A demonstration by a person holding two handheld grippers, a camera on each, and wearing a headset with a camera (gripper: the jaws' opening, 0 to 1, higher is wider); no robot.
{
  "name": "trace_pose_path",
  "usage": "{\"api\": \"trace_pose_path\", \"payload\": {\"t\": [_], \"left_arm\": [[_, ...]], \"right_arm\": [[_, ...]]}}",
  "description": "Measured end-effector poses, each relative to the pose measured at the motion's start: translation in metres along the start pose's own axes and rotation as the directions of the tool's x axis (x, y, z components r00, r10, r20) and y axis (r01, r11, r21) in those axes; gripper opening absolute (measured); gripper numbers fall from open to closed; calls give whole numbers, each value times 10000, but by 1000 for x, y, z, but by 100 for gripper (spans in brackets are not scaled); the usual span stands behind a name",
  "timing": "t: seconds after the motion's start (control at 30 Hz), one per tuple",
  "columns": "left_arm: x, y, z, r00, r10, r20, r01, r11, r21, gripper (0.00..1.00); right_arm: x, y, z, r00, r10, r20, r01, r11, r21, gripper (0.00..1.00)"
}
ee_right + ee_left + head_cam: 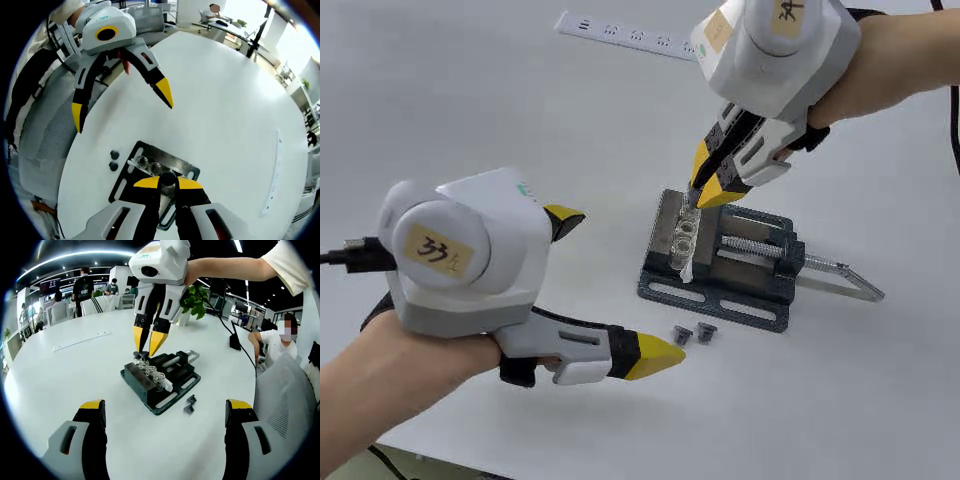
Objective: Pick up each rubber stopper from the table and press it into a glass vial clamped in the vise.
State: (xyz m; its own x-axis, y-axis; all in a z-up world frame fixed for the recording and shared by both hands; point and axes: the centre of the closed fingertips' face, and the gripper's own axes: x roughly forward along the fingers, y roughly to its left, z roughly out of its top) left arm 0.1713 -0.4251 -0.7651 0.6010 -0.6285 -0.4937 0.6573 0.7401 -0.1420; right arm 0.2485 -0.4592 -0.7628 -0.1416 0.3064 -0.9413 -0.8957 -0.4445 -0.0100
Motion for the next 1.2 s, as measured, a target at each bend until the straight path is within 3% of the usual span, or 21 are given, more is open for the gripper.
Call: {"api": "trace_pose_path", "payload": {"t": [0.5,0.63,0.87,1.2], "left_arm": [[-1,0,-4,10000,-67,-31,66,9999,-103,98],[-1,0,-4,10000,-74,-43,74,9999,-79,98],[-1,0,-3,10000,-50,-24,50,10000,-83,98],[-1,0,-3,10000,-32,-2,32,9999,-136,98]], "right_arm": [[4,1,1,9998,-13,-189,13,10000,16,5],[4,2,3,9995,-56,-296,53,9999,-109,5],[7,0,3,9982,-337,-505,290,9953,-921,5],[7,-3,2,9977,-344,-579,294,9959,-853,5]]}}
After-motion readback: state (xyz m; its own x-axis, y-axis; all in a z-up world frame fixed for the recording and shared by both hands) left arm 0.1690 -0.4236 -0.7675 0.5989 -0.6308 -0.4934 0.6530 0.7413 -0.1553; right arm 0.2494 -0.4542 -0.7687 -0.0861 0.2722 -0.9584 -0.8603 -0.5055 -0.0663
